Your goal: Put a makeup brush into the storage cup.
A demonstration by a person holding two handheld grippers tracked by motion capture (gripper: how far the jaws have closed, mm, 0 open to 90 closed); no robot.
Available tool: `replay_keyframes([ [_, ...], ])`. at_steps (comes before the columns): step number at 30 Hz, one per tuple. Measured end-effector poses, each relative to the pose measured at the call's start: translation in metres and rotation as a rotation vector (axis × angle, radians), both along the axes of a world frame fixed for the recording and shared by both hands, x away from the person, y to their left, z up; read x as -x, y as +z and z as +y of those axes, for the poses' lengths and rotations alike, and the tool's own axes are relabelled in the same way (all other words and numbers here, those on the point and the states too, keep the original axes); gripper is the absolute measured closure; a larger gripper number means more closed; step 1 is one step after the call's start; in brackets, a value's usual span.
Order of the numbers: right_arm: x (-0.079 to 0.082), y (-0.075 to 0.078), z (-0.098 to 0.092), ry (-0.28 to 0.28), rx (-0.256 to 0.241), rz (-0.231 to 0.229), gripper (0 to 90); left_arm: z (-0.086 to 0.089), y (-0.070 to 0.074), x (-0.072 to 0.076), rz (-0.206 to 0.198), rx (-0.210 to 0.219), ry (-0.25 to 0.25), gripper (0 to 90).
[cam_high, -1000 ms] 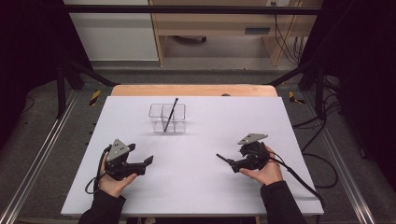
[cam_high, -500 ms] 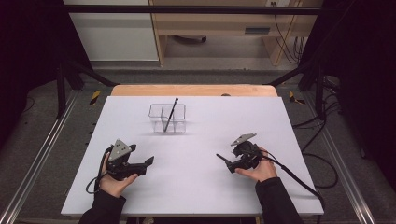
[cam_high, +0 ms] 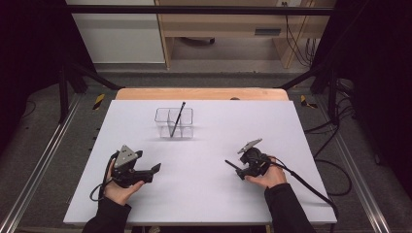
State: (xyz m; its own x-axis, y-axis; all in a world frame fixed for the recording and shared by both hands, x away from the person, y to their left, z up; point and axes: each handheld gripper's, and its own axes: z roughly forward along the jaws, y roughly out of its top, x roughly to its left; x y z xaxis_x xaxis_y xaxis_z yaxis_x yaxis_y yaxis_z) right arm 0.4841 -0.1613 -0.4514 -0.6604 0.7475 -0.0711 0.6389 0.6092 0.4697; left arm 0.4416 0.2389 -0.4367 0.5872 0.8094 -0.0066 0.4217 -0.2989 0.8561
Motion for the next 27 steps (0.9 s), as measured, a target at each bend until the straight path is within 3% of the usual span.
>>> replay_keyframes([
  [12,-0.0026,-0.0029,0.001,0.02,0.005,0.052,62.6,-0.0005,-0.0004,-0.0001,0.004,-0.001,-0.005,16.3],
  [27,-0.0053,-0.0023,-0.0002,0.033,-0.025,0.104,78.8,-0.0011,-0.0006,0.0001,0.007,-0.002,-0.013,17.1],
])
